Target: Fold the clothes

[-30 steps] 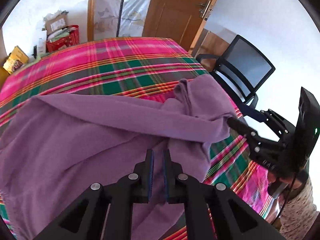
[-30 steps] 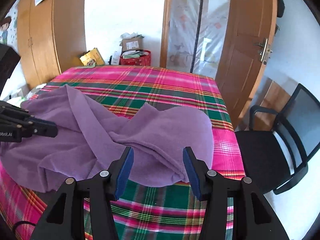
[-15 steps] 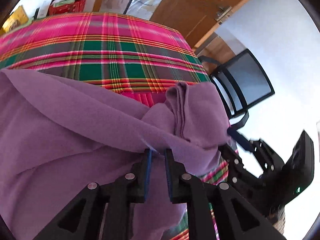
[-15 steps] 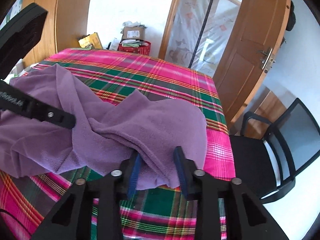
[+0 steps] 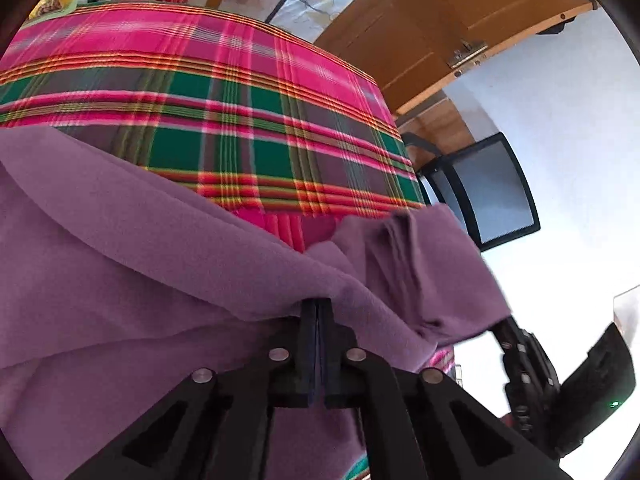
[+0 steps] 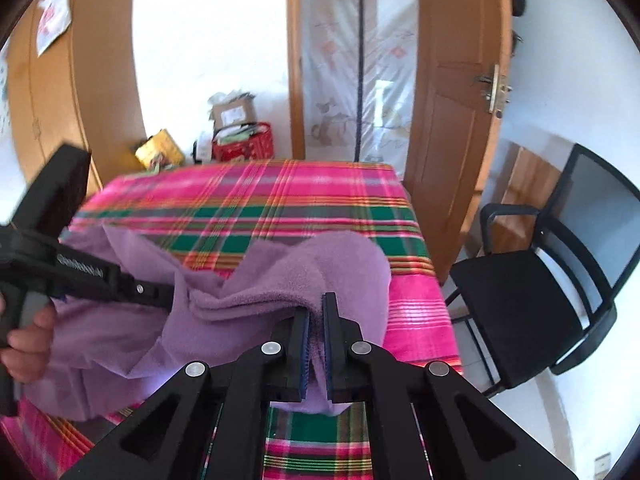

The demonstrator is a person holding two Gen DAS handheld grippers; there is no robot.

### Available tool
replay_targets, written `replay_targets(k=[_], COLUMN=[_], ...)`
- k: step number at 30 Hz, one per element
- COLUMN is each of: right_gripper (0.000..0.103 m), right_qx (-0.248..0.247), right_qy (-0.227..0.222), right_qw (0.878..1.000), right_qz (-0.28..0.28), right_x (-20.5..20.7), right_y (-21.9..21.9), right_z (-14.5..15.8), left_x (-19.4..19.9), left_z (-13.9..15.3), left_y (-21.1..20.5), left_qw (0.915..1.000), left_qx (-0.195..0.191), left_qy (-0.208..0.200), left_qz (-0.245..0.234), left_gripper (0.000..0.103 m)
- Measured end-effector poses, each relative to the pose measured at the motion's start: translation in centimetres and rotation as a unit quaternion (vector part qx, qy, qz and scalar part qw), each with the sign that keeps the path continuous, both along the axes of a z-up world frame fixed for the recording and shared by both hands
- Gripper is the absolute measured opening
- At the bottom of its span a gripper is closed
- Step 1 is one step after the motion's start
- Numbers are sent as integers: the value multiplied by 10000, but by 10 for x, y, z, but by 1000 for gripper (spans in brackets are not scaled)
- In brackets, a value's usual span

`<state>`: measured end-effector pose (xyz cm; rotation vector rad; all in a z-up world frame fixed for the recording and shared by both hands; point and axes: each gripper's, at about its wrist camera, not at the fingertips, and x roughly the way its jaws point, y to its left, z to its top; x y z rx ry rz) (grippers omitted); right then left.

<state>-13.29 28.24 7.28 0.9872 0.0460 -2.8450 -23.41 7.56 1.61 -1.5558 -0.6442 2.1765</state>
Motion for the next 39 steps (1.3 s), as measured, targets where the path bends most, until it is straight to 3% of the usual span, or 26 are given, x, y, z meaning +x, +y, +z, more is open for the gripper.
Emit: replay_targets(k=[12, 15, 22, 27, 30, 32, 37, 39], right_gripper=[6, 6, 6, 6, 6, 6, 6, 6], right_qx=[-592, -642, -740, -649, -676, -640, -671, -656], right_qy=[112, 148, -34, -138, -175, -206, -278, -300], right_qw=[9910, 9866, 9770, 9758, 9754, 9765, 9765, 9768], right_qz=[-1195, -1494, -2000, -2084, -2089, -2047, -2028, -2017], right_x=[8, 9, 1, -3, -6, -7, -5, -5], right_y=[79, 95, 118, 121, 123, 122, 122, 122], right_z=[11, 12, -1, -7, -8, -8, -12, -12], left_x=[-17, -17, 10, 33, 43, 48, 62, 68], left_z=[7, 4, 26, 42, 38, 32, 31, 35], left_y=[-15, -8, 1, 18, 27, 35, 47, 52], left_qw=[9976, 9990, 9938, 9678, 9549, 9425, 9252, 9143], left_qx=[342, 167, -625, -1462, -1559, -1830, -1824, -1838], left_qy=[175, 67, 901, 1801, 1905, 1960, 2311, 2569], left_qz=[574, 406, -204, -978, -1659, -1994, -2394, -2534], left_gripper=[0, 0, 1, 2, 16, 17, 18, 19])
